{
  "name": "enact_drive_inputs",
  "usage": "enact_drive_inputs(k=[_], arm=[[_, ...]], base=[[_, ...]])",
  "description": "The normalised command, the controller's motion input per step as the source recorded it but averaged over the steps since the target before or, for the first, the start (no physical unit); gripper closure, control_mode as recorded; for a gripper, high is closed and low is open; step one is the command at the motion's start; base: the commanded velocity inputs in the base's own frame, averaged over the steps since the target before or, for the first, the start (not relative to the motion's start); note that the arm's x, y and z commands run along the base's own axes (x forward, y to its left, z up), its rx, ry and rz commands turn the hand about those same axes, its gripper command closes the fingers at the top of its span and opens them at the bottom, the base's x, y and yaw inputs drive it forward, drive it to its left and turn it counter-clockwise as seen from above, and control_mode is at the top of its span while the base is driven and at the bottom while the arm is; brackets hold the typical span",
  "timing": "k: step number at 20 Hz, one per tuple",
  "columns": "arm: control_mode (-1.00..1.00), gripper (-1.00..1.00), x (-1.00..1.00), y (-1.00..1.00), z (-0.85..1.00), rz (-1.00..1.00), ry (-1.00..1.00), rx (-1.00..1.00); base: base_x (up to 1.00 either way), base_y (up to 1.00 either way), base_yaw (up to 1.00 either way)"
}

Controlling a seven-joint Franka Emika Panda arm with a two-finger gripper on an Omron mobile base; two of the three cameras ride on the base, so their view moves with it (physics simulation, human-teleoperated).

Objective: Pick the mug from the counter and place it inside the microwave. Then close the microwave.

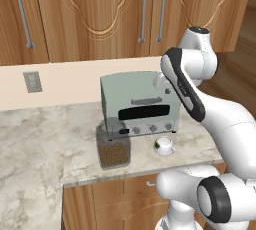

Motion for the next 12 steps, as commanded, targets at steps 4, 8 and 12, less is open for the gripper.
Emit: enact_drive_inputs(k=[4,8,12], arm=[[-1.00,-1.00,-0.04,0.01,0.00,-0.02,-0.05,0.00],[-1.00,-1.00,-0.10,0.19,-0.07,0.00,-0.03,-0.01],[-1.00,-1.00,-0.15,0.61,-0.37,0.00,0.00,-0.03]], base=[[0.00,0.00,0.00],[0.00,0.00,0.00],[0.00,0.00,0.00]])
